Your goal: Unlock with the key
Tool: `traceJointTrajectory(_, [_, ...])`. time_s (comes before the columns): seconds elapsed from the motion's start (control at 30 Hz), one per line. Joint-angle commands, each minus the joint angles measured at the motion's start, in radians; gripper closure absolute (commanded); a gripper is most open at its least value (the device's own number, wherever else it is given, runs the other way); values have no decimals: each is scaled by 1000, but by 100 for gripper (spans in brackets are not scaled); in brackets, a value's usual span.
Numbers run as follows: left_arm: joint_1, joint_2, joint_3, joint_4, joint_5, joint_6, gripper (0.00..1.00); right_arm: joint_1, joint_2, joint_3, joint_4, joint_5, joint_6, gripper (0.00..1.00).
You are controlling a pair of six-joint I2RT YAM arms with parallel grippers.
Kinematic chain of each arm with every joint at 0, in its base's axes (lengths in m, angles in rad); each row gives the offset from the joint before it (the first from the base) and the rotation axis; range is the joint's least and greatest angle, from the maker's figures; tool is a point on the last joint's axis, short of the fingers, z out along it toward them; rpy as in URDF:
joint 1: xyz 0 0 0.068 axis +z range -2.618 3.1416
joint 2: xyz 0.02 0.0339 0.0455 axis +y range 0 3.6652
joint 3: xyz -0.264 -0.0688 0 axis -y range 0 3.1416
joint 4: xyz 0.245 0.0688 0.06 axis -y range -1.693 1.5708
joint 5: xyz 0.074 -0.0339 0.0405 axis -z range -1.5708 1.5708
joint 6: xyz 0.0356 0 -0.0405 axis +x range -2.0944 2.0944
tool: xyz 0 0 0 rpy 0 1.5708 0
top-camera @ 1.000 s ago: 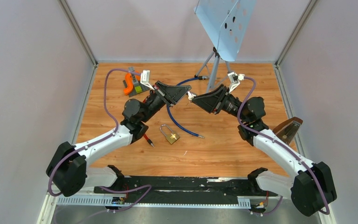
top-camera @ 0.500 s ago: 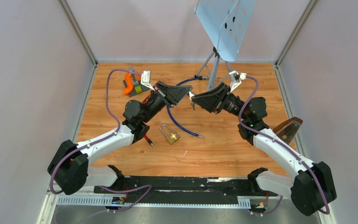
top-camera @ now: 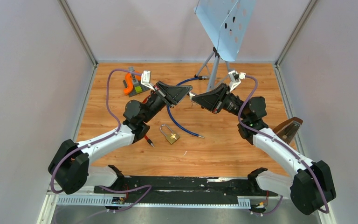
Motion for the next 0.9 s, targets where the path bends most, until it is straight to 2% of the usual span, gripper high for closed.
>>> traceJointTrajectory(0.0, [-8, 6, -4, 50, 11, 0, 100, 5, -6, 42, 49, -10, -4, 100])
traceJointTrajectory(0.27, [-10, 10, -11, 58, 12, -4, 100, 3, -7, 47, 32, -7, -12, 100])
traceJointTrajectory(0.33, [-10, 9, -13, 54, 9, -5, 97, 3, -9, 49, 17, -7, -23, 100])
traceJointTrajectory(0.43, [-10, -7, -27, 24, -5, 1, 83, -2, -17, 48, -27, -5, -43, 100])
traceJointTrajectory(0.53, [-9, -44, -41, -90, -50, 25, 71, -18, -31, 37, -77, -5, -55, 100])
traceJointTrajectory(0.57, [-8, -68, -43, -127, -62, 43, 61, -24, -38, 31, -91, -5, -60, 100])
traceJointTrajectory(0.7, [-7, -162, -10, -431, -156, 147, 35, -40, -76, 2, -145, 9, -95, 100])
traceJointTrajectory(0.77, [-7, -209, 18, -649, -196, 225, 24, -45, -91, 0, -231, 18, -129, 100])
traceJointTrajectory(0.87, [-4, -266, 71, -845, -269, 354, 6, -58, -105, -1, -356, 25, -157, 100])
